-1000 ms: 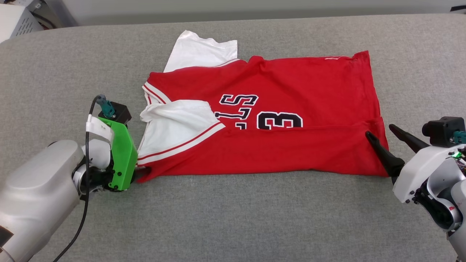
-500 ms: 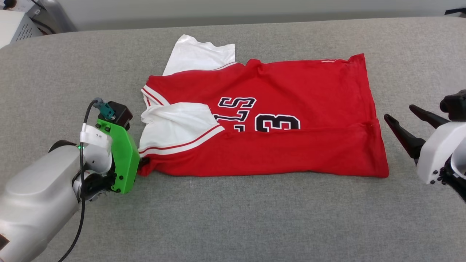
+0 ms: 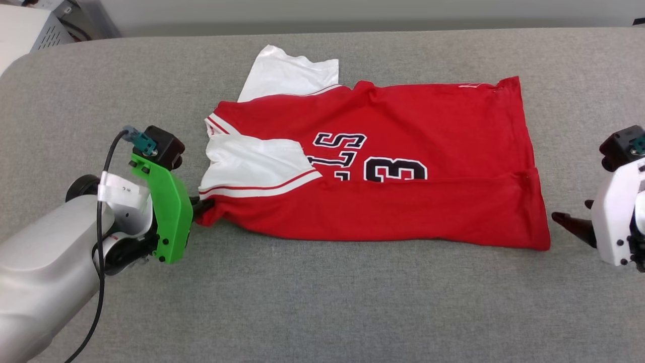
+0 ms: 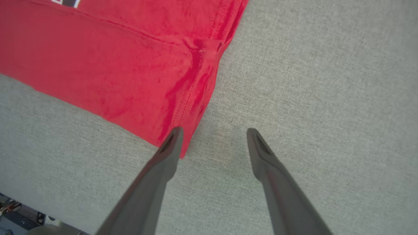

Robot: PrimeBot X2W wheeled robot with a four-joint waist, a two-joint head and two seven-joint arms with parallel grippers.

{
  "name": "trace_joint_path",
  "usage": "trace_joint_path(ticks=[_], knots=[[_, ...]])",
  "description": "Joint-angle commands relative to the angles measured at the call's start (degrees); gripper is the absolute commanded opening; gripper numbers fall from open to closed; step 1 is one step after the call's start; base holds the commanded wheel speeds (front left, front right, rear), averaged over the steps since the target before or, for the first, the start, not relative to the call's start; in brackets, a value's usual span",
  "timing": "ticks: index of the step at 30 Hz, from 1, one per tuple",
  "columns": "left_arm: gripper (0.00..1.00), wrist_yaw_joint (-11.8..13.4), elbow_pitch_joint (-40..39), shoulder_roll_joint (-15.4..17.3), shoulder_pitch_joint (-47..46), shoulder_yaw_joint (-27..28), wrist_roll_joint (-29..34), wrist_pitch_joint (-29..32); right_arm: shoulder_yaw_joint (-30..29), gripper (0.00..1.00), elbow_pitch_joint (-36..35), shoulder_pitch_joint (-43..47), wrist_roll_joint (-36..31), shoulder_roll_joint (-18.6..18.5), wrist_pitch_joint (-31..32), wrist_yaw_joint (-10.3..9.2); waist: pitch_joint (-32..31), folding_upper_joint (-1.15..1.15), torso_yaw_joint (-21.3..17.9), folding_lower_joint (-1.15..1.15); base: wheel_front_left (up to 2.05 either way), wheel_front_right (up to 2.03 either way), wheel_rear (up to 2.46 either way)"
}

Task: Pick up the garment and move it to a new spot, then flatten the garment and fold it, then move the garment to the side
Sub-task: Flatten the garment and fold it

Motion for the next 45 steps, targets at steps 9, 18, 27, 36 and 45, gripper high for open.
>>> trace_joint_path(ticks=[9,18,27,36,45], knots=[[0.0,-0.16,-0.23,-0.55,-2.09,-0.13,1.35,-1.02,1.61,1.0,10.81,-1.89,-2.67,8.21,-2.07,-0.05,3.9,0.0,1.93,0.0,0.0,0.0,0.0],[0.0,-0.16,1.49,-1.52,-0.63,-0.71,0.84,-2.44,4.9,0.0,15.97,-0.42,-0.9,9.83,-6.55,-0.05,3.45,0.0,2.0,0.0,0.0,0.0,0.0],[0.0,-0.16,-1.07,1.6,5.35,-1.22,-2.51,-6.01,3.35,0.0,6.8,3.66,1.97,3.3,-13.94,-0.05,-3.57,0.0,0.92,0.0,0.0,0.0,0.0],[0.0,1.48,-8.34,5.59,10.63,-2.08,-2.71,-7.12,-0.36,0.0,-1.07,11.34,2.77,-0.47,-12.03,-0.05,-6.2,0.0,1.59,0.0,0.0,0.0,0.0],[0.0,4.2,-11.64,5.85,16.41,-3.13,-2.78,-7.13,-6.05,0.0,-3.12,18.71,2.68,0.55,-7.82,-0.05,-5.48,0.0,1.59,0.0,0.0,0.0,0.0]])
